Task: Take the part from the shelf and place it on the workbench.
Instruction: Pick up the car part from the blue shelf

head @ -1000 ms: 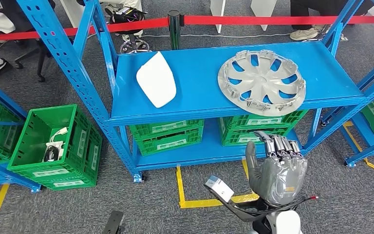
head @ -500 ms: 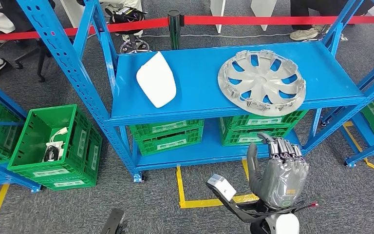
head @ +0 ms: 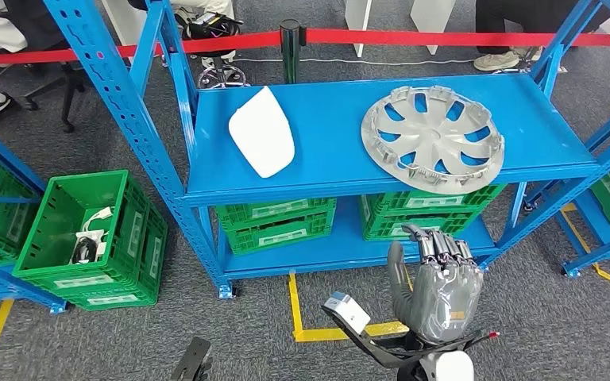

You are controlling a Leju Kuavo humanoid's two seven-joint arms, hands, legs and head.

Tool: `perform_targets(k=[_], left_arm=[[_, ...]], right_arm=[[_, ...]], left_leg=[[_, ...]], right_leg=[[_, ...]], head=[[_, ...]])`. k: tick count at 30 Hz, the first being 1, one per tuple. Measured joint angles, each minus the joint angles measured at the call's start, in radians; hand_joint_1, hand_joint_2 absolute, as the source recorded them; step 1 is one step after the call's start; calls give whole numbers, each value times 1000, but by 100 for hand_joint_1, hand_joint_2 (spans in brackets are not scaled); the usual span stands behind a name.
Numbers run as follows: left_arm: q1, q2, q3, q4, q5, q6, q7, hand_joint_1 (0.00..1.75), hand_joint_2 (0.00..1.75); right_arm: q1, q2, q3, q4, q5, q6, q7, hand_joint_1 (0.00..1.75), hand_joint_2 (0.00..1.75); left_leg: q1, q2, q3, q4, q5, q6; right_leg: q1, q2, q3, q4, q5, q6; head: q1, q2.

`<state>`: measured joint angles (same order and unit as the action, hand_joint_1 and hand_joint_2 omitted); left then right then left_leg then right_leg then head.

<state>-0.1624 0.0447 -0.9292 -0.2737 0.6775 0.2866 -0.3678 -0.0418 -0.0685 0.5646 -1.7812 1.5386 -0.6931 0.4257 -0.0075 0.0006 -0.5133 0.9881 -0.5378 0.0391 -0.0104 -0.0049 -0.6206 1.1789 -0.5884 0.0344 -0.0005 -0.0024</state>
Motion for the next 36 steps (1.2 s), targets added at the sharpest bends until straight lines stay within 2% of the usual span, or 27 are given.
perform_targets(k=[1, 2, 3, 4, 5, 6, 7, 8, 10, 12, 13, 14, 16, 17, 18, 19, 21, 23, 26, 28, 30, 31, 32, 33, 34, 36], left_arm=[[0, 0, 0, -1, -1, 0, 2, 0, 175], [0, 0, -1, -2, -3, 0, 4, 0, 175], [1, 0, -3, -2, -5, 0, 6, 0, 175], [1, -1, -4, -2, -7, 0, 7, 0, 175], [1, -2, -6, -3, -9, 0, 7, 0, 175], [0, -3, -7, -3, -11, 0, 8, 0, 175], [-1, -5, -8, -4, -13, 0, 9, 0, 175], [-2, -7, -9, -6, -16, 1, 11, 0, 175], [-4, -9, -14, -8, -24, 3, 14, 0, 175], [-6, -10, -20, -9, -31, 7, 16, 0, 175], [-8, -10, -22, -10, -32, 8, 16, 0, 175], [-9, -10, -23, -11, -34, 9, 17, 0, 175], [-10, -11, -26, -12, -39, 12, 18, 0, 175], [-9, -11, -28, -12, -42, 15, 19, 0, 175], [-8, -11, -29, -12, -46, 18, 21, 0, 175], [-8, -11, -31, -12, -49, 20, 22, 0, 175], [-7, -11, -33, -12, -55, 25, 25, 0, 175], [-7, -11, -38, -12, -59, 27, 28, 0, 175], [-7, -11, -47, -13, -62, 27, 31, 0, 175], [-9, -10, -48, -13, -63, 29, 31, 0, 175], [-11, -9, -49, -13, -63, 29, 31, 0, 175], [-11, -9, -49, -13, -63, 29, 31, 0, 175], [-10, -10, -49, -13, -63, 29, 32, 0, 175], [-10, -10, -49, -13, -63, 29, 32, 0, 175], [-10, -11, -50, -13, -63, 30, 32, 0, 175], [-11, -13, -50, -13, -63, 33, 31, 0, 175]], right_arm=[[3, 0, 1, 3, 0, 0, 0, 175, 175], [6, 0, 2, 6, 0, 0, 0, 175, 175], [7, 0, 3, 9, 0, 0, 0, 175, 175], [8, 0, 4, 12, 0, 0, 0, 175, 175], [9, 0, 4, 14, 0, 0, 0, 175, 175], [9, 0, 5, 16, 0, 0, -1, 175, 175], [9, 0, 5, 18, -1, 0, -1, 175, 175], [9, 0, 5, 20, -1, 0, -2, 175, 175], [12, 0, 6, 22, -1, -1, -4, 175, 175], [14, 1, 6, 23, -2, -1, -7, 175, 175], [13, 1, 6, 23, -2, -1, -8, 175, 175], [12, 2, 5, 23, -2, -1, -8, 175, 175], [12, 2, 5, 24, -2, -1, -9, 175, 175], [13, 2, 5, 27, -3, -1, -10, 175, 175], [14, 2, 5, 29, -4, -1, -11, 175, 175], [15, 2, 5, 31, -5, -1, -14, 175, 175], [17, 3, 5, 35, -9, -1, -19, 175, 175], [18, 4, 5, 39, -11, -1, -23, 175, 175], [19, 5, 5, 42, -12, -2, -27, 175, 175], [19, 5, 5, 42, -12, -2, -28, 175, 175], [19, 5, 5, 42, -12, -2, -29, 175, 175], [20, 5, 5, 43, -12, -2, -29, 175, 175], [21, 5, 5, 44, -12, -2, -29, 175, 175], [22, 4, 5, 46, -13, -2, -30, 175, 175], [23, 4, 5, 48, -15, -2, -33, 175, 175], [24, 4, 5, 51, -18, -2, -42, 175, 175]], left_leg=[[0, 0, 2, 0, -2, 0], [-1, -1, 6, 0, -6, -1], [-1, -2, 12, 1, -10, -3], [-1, -3, 21, 1, -16, -5], [0, -3, 30, 1, -23, -9], [0, -4, 38, -1, -29, -12], [1, -4, 42, -1, -34, -17], [1, -4, 42, -3, -38, -23], [2, -4, 42, -2, -39, -35], [3, -3, 40, 20, -42, -45], [4, -4, 23, 54, -50, -49], [6, -4, -7, 105, -65, -53], [11, -4, -94, 228, -109, -62], [13, -4, -131, 266, -121, -66], [16, -3, -156, 276, -115, -69], [18, -3, -163, 252, -87, -71], [23, 0, -144, 143, 15, -73], [19, 3, -126, 60, 71, -66], [11, 3, -122, 50, 67, -43], [12, 1, -112, 48, 57, -30], [13, 2, -96, 46, 44, -19], [12, 3, -87, 46, 36, -16], [11, 3, -78, 46, 29, -15], [9, 3, -68, 46, 21, -14], [7, 2, -56, 46, 13, -14], [5, -1, -35, 45, -1, -15]], right_leg=[[0, 0, -36, 61, -23, 1], [0, 0, -63, 99, -30, 1], [0, 0, -74, 103, -16, 0], [0, 0, -65, 66, 20, -4], [1, 0, -44, 2, 69, -9], [3, 1, -24, -56, 105, -15], [6, 1, -6, -111, 125, -22], [10, 1, 2, -141, 131, -28], [14, 2, 8, -163, 120, -40], [10, 2, 26, -177, 118, -50], [8, 1, 39, -185, 117, -54], [6, 1, 50, -192, 113, -58], [7, 1, 65, -195, 101, -63], [7, 2, 72, -195, 94, -63], [7, 3, 82, -194, 85, -62], [7, 5, 95, -194, 76, -59], [6, 6, 123, -193, 53, -51], [6, 7, 137, -189, 35, -40], [2, 7, 139, -185, 17, -22], [0, 5, 128, -150, -6, -13], [0, 5, 68, -31, -52, -5], [0, 5, 22, 45, -75, -3], [1, 5, -20, 106, -85, -3], [2, 5, -48, 132, -73, -6], [3, 6, -58, 119, -39, -12], [12, 7, -34, 2, 63, -31]], head=[[1, 0], [1, 0], [1, 0], [2, 0], [2, 0], [2, 0], [3, 0], [4, 0], [6, 0], [5, 0], [3, 0], [0, 0], [-5, 0], [-6, 0], [-8, 0], [-9, 0], [-12, 0], [-12, 0], [-10, 0], [-8, 0], [-4, 0], [-2, 0], [0, 0], [1, 0], [2, 0], [3, 0]])
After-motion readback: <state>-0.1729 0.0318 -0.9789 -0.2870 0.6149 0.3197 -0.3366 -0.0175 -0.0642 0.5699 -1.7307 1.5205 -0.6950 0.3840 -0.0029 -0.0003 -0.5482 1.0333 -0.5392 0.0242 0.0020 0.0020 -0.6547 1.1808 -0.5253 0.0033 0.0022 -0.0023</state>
